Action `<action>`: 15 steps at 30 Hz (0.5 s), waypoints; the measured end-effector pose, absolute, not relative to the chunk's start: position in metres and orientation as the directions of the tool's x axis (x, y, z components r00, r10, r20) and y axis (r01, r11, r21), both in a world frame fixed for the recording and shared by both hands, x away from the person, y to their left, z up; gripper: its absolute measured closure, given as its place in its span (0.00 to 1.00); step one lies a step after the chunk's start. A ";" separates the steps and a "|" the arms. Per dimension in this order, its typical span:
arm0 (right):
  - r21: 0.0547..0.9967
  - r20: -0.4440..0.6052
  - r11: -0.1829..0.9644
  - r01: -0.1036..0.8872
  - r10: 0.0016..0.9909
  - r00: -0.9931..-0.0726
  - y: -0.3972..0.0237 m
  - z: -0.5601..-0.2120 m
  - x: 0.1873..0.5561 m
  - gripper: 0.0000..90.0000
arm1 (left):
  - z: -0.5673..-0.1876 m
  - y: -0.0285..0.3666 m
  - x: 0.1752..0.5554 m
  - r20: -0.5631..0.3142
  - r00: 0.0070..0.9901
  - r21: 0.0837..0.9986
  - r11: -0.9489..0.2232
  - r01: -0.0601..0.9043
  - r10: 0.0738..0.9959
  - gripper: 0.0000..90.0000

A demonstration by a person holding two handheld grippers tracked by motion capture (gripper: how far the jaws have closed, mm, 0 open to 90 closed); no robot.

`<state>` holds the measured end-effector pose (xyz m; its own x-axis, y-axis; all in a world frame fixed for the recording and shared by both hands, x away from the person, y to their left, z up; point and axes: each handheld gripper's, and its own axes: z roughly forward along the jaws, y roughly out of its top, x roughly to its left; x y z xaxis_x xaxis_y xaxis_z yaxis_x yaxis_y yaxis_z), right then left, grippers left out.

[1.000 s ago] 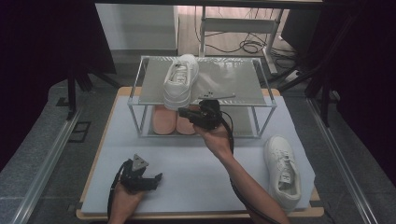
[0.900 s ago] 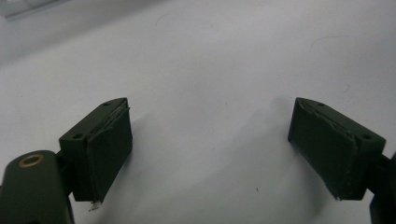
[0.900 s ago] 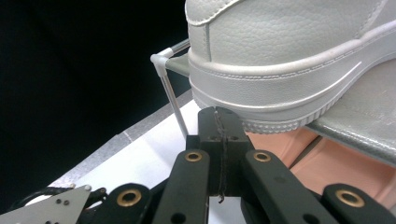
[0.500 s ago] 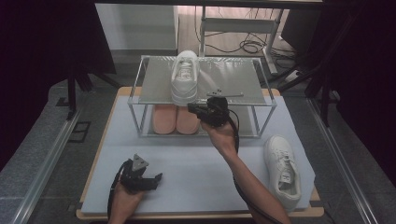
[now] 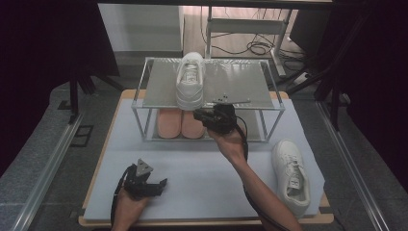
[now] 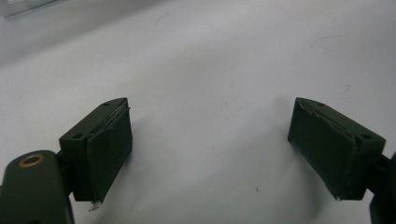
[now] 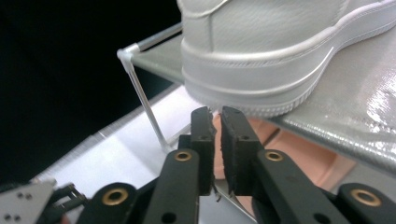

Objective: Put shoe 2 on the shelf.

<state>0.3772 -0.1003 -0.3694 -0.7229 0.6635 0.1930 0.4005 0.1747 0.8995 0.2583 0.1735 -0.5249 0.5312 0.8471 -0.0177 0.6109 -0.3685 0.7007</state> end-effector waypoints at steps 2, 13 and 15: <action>0.900 0.163 0.204 0.385 0.662 -0.731 -0.099 -0.371 0.373 0.84 | -0.525 0.174 0.258 -0.017 0.531 0.701 -0.369 0.611 0.847 0.15; 0.870 -0.012 0.387 0.305 0.634 -0.773 -0.093 -0.387 0.348 0.48 | -0.525 0.173 0.258 -0.016 0.530 0.701 -0.369 0.611 0.848 0.15; 0.869 -0.016 0.393 0.300 0.629 -0.778 -0.094 -0.389 0.347 0.46 | -0.525 0.173 0.258 -0.015 0.531 0.700 -0.370 0.611 0.848 0.16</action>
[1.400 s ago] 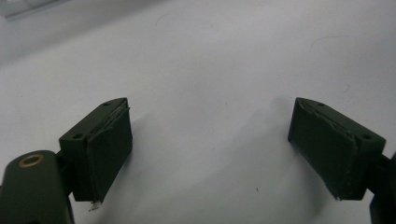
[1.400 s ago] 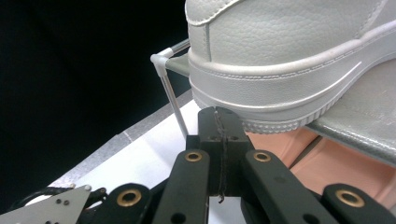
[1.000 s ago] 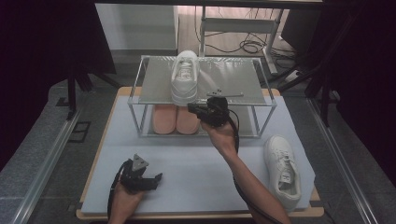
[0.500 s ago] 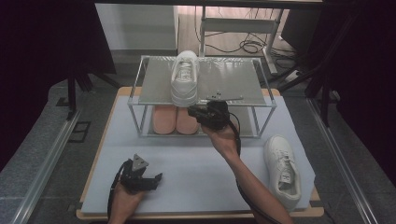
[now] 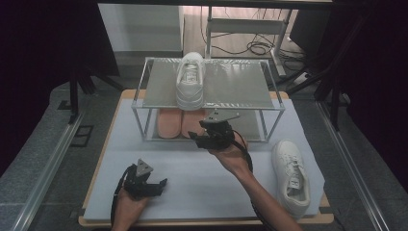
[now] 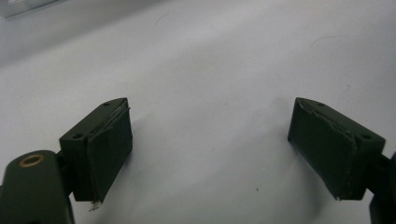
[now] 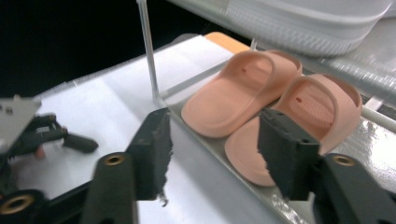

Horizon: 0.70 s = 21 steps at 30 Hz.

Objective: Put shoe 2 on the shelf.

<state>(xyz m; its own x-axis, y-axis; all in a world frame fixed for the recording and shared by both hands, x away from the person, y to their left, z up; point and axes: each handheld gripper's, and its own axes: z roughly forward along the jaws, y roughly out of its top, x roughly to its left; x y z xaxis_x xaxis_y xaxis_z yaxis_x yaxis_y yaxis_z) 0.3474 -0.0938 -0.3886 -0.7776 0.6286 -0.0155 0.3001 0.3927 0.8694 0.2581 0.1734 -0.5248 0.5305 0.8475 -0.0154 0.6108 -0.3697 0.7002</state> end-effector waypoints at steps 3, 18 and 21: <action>0.864 -0.024 0.415 0.285 0.599 -0.801 -0.098 -0.395 0.343 0.40 | -0.525 0.173 0.258 -0.015 0.531 0.700 -0.370 0.611 0.847 0.15; 0.825 -0.024 0.478 0.302 0.564 -0.825 -0.111 -0.412 0.327 0.17 | -0.525 0.173 0.258 -0.016 0.531 0.700 -0.369 0.611 0.847 0.15; 0.802 -0.022 0.508 0.315 0.551 -0.834 -0.114 -0.414 0.323 0.15 | -0.525 0.173 0.258 -0.016 0.531 0.700 -0.369 0.611 0.847 0.15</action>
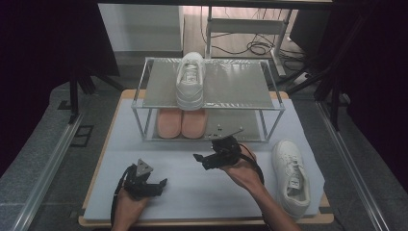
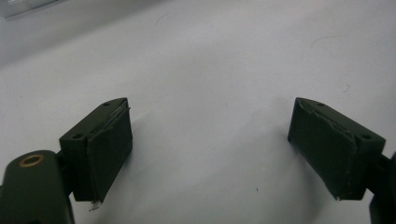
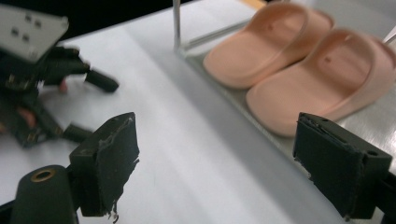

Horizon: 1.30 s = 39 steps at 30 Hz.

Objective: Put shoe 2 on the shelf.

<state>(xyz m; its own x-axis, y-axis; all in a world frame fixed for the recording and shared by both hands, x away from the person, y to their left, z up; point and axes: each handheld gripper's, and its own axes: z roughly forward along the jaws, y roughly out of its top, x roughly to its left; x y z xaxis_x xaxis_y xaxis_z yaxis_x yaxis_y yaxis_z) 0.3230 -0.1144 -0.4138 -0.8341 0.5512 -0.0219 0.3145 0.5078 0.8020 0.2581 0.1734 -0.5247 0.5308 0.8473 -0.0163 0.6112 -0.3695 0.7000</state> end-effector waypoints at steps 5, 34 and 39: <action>0.776 -0.011 0.536 0.334 0.540 -0.841 -0.123 -0.417 0.315 0.13 | -0.525 0.173 0.258 -0.016 0.531 0.700 -0.369 0.611 0.847 0.15; 0.677 0.045 0.522 0.519 0.675 -0.737 -0.214 -0.415 0.300 0.16 | -0.525 0.173 0.258 -0.017 0.530 0.701 -0.368 0.611 0.848 0.15; 0.682 0.040 0.484 0.548 0.723 -0.689 -0.236 -0.411 0.300 0.34 | -0.525 0.173 0.258 -0.017 0.530 0.701 -0.368 0.611 0.848 0.15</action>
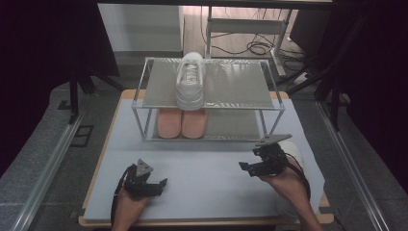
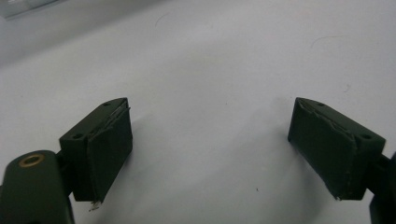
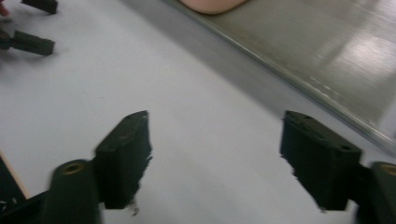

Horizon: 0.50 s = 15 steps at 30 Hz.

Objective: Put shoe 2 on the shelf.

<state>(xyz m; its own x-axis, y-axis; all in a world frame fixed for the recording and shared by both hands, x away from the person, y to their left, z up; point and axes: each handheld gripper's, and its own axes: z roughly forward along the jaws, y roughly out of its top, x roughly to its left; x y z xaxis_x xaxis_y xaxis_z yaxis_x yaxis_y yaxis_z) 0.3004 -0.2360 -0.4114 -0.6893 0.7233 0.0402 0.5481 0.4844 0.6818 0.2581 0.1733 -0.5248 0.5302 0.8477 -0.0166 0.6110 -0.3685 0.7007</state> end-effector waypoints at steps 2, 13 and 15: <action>0.690 0.049 0.464 0.556 0.736 -0.675 -0.247 -0.409 0.301 0.41 | -0.525 0.173 0.258 -0.017 0.530 0.701 -0.369 0.611 0.848 0.15; 0.671 0.102 0.374 0.640 0.809 -0.579 -0.298 -0.401 0.300 0.68 | -0.525 0.174 0.258 -0.016 0.532 0.699 -0.371 0.612 0.847 0.15; 0.665 0.082 0.371 0.648 0.826 -0.557 -0.306 -0.402 0.299 0.70 | -0.525 0.173 0.258 -0.016 0.532 0.698 -0.371 0.612 0.847 0.15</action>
<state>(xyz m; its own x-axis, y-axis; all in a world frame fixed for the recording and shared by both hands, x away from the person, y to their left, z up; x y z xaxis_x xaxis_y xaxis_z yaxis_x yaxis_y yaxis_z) 0.2988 -0.3063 -0.4023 -0.5570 0.8265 0.0819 0.6483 0.3710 0.6649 0.2580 0.1735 -0.5247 0.5315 0.8469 -0.0163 0.6121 -0.3707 0.6985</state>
